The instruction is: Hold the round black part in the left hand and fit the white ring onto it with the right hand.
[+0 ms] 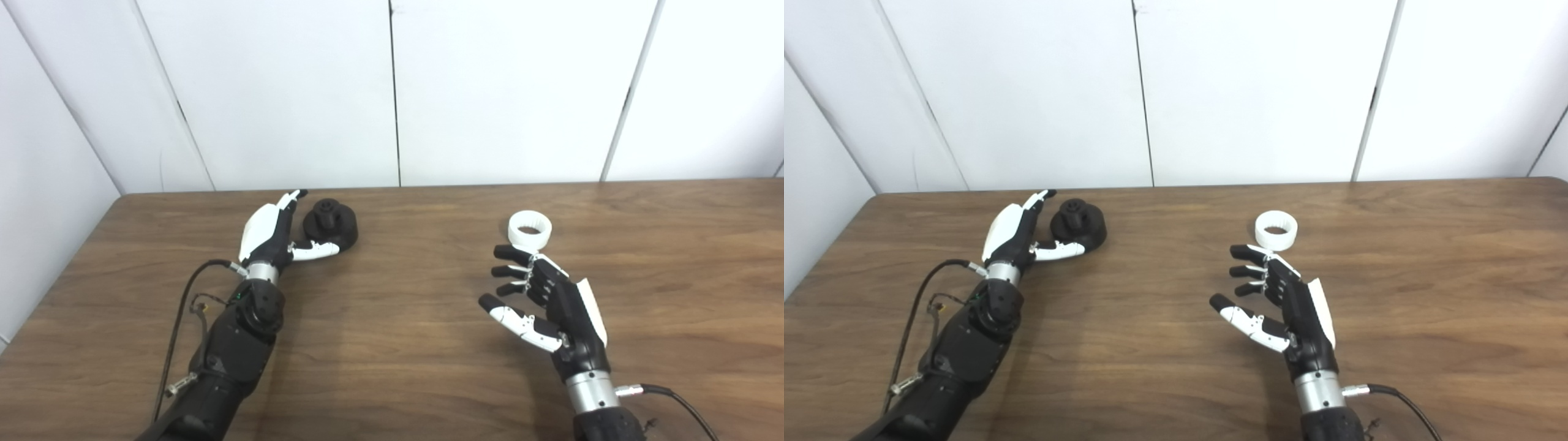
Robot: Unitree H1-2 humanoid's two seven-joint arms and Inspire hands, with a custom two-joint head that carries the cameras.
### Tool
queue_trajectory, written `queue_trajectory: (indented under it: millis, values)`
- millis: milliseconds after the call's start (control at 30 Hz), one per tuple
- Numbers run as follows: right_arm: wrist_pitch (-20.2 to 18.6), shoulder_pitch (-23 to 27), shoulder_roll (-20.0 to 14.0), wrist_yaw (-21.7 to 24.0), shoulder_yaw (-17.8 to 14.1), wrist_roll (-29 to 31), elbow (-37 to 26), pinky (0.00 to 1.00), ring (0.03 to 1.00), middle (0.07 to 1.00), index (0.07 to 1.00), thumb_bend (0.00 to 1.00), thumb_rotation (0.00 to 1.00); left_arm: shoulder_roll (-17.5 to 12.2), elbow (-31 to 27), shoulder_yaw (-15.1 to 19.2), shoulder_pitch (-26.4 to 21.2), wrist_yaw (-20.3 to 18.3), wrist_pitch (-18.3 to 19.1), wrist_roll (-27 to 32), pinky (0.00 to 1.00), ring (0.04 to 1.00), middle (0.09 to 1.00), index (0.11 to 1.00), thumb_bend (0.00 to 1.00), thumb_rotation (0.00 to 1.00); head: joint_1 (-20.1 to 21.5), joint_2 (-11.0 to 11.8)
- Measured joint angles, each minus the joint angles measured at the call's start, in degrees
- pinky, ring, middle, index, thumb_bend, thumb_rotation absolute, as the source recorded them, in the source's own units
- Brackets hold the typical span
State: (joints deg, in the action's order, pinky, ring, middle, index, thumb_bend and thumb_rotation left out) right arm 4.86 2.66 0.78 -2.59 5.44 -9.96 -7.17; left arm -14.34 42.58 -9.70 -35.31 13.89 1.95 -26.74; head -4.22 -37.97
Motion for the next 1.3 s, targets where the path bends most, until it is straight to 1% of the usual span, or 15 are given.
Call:
queue_trajectory:
  millis: [200, 333, 500, 633, 700, 800, 867, 967, 1167, 1300]
  values:
    - [-0.62, 0.00, 0.00, -0.13, -0.19, -0.42, -0.31, 0.54, 0.675, 0.754, 0.709, 0.66, 0.26, 0.22, 1.46, -0.20, -0.74, -0.10, -0.66, 0.14, 0.82, 0.962, 0.973, 0.857, 1.00, 0.35, 0.26, -0.18]
    - [-0.66, 0.00, 0.00, -0.12, -0.23, -0.42, -0.37, 0.54, 0.684, 0.758, 0.710, 0.65, 0.25, 0.22, 3.17, -0.28, -1.84, -0.09, -0.94, 0.28, 0.83, 0.956, 0.971, 0.837, 1.00, 0.34, 0.26, -0.35]
    - [-0.89, 0.00, -0.09, -0.03, -0.41, -0.21, -0.62, 0.54, 0.689, 0.760, 0.709, 0.64, 0.25, 0.29, 5.10, -0.29, -2.67, 0.12, -1.89, 0.50, 0.84, 0.968, 0.976, 0.824, 0.99, 0.33, 0.35, -0.53]
    - [-1.48, -0.02, -0.11, 0.01, -0.42, -0.20, -0.90, 0.55, 0.684, 0.759, 0.709, 0.64, 0.25, 0.45, 6.24, -0.41, -3.18, 0.17, -2.20, 0.59, 0.86, 0.977, 0.983, 0.819, 0.98, 0.34, 0.44, -0.53]
    - [-1.63, -0.07, -0.15, 0.02, -0.44, -0.19, -1.05, 0.55, 0.687, 0.759, 0.709, 0.64, 0.25, 0.52, 6.30, -0.46, -3.18, 0.19, -2.20, 0.60, 0.87, 0.980, 0.986, 0.805, 0.97, 0.33, 0.44, -0.53]
    - [-1.79, -0.21, -0.18, 0.03, -0.44, -0.18, -1.33, 0.55, 0.692, 0.761, 0.708, 0.64, 0.25, 0.73, 6.48, -0.41, -3.15, 0.25, -2.26, 0.73, 0.88, 0.979, 0.983, 0.753, 0.95, 0.30, 0.35, -0.62]
    - [-1.85, -0.30, -0.17, 0.04, -0.43, -0.19, -1.39, 0.55, 0.693, 0.762, 0.709, 0.64, 0.26, 1.05, 6.67, -0.36, -3.15, 0.98, -2.32, 0.74, 0.88, 0.979, 0.982, 0.728, 0.95, 0.29, 0.35, -0.70]
    - [-1.96, -0.44, -0.20, 0.04, -0.42, -0.28, -1.40, 0.55, 0.692, 0.761, 0.708, 0.64, 0.26, 1.19, 6.80, -0.36, -3.15, 1.52, -2.31, 0.78, 0.89, 0.980, 0.981, 0.705, 0.94, 0.29, 0.26, -0.70]
    - [-2.00, -0.58, -0.19, 0.02, -0.45, -0.30, -1.55, 0.55, 0.689, 0.759, 0.707, 0.65, 0.26, 1.29, 6.80, -0.33, -3.12, 1.51, -2.35, 2.03, 0.92, 0.987, 0.981, 0.653, 0.92, 0.24, 0.18, -0.88]
    - [-2.05, -0.61, -0.19, 0.04, -0.58, -0.20, -1.84, 0.55, 0.693, 0.761, 0.709, 0.65, 0.26, 1.33, 6.65, -0.33, -2.98, 1.46, -2.49, 2.96, 0.92, 0.986, 0.983, 0.644, 0.91, 0.23, 0.18, -0.88]
